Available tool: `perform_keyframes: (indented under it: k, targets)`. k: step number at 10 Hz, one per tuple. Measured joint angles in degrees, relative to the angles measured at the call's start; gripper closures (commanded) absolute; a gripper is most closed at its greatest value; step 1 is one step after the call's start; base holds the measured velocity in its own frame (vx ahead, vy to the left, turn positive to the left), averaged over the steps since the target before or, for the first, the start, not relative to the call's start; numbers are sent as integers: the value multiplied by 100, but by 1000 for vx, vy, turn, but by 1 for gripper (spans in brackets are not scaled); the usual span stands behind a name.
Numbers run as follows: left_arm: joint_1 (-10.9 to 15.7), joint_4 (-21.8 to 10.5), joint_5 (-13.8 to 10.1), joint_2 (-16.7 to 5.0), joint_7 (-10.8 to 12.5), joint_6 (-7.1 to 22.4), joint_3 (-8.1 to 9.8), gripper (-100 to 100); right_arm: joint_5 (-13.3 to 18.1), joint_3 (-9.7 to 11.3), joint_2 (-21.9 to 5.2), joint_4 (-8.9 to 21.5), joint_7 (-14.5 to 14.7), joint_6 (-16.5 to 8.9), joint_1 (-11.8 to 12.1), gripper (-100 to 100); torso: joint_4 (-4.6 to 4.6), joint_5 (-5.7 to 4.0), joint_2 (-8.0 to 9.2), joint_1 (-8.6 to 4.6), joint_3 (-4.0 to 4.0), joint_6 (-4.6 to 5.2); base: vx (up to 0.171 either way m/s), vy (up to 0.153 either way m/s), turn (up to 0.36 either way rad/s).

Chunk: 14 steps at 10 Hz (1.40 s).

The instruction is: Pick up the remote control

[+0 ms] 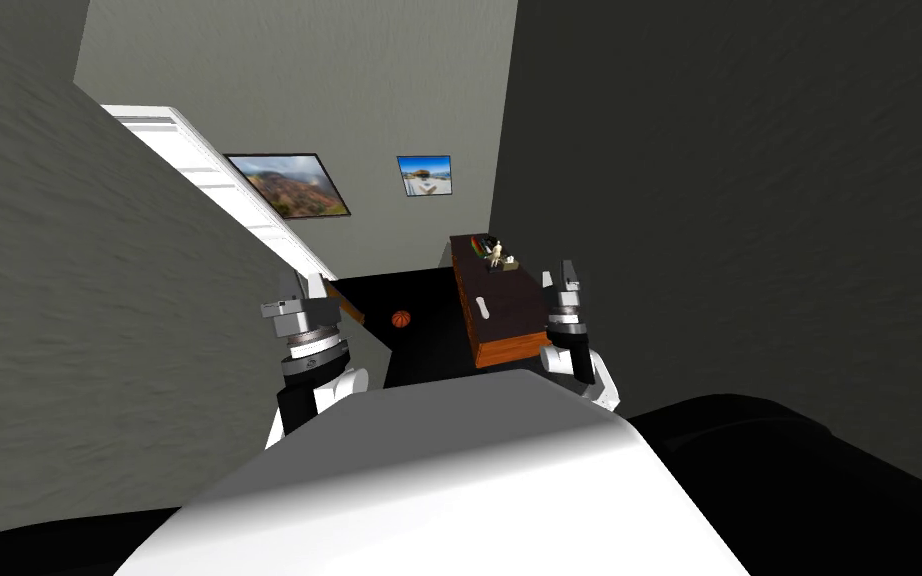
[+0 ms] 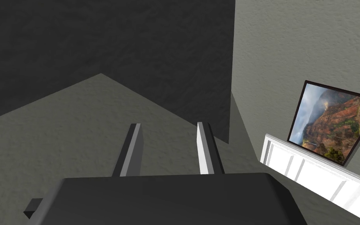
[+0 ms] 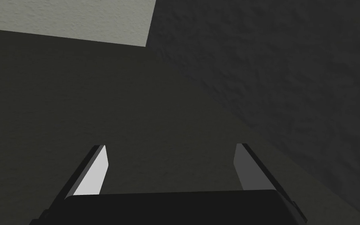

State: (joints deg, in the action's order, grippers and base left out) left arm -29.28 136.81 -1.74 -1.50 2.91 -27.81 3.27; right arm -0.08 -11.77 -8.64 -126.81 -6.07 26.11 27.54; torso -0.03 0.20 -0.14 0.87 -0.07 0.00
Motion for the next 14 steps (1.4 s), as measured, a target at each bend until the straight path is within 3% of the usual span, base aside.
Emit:
perform_keyframes:
  k: [4, 6, 8, 10, 14]
  targets:
    - [0, 0, 0, -1, 0, 0, 1, 0, -159, -300, -56, 527, -55, -446, -182, -100, -3, -6, -10, -34, -6, -1, 41, 142, -64]
    - [0, 0, 0, -1, 0, 0, 1, 0, -236, -429, -67, 652, -78, -758, -270, -100, -1, -7, -5, -39, -3, -2, 42, 128, -52]
    - [-1, 0, 0, -1, 0, 0, 1, 0, -391, -667, -130, 886, -132, -1240, -439, -100, -5, -6, -23, -29, -13, 0, 81, 148, -64]
    - [-1, 0, 0, -1, 0, 0, 1, 0, -492, -786, -107, 1168, -194, -1416, -411, -100, -7, -9, -28, -41, -16, -1, 95, 149, -90]
    - [-1, 0, 0, -2, 0, 0, 1, 0, -745, -1083, -142, 1671, -293, -2072, -608, -100, -8, -10, -33, -58, -20, -1, 100, 103, -50]
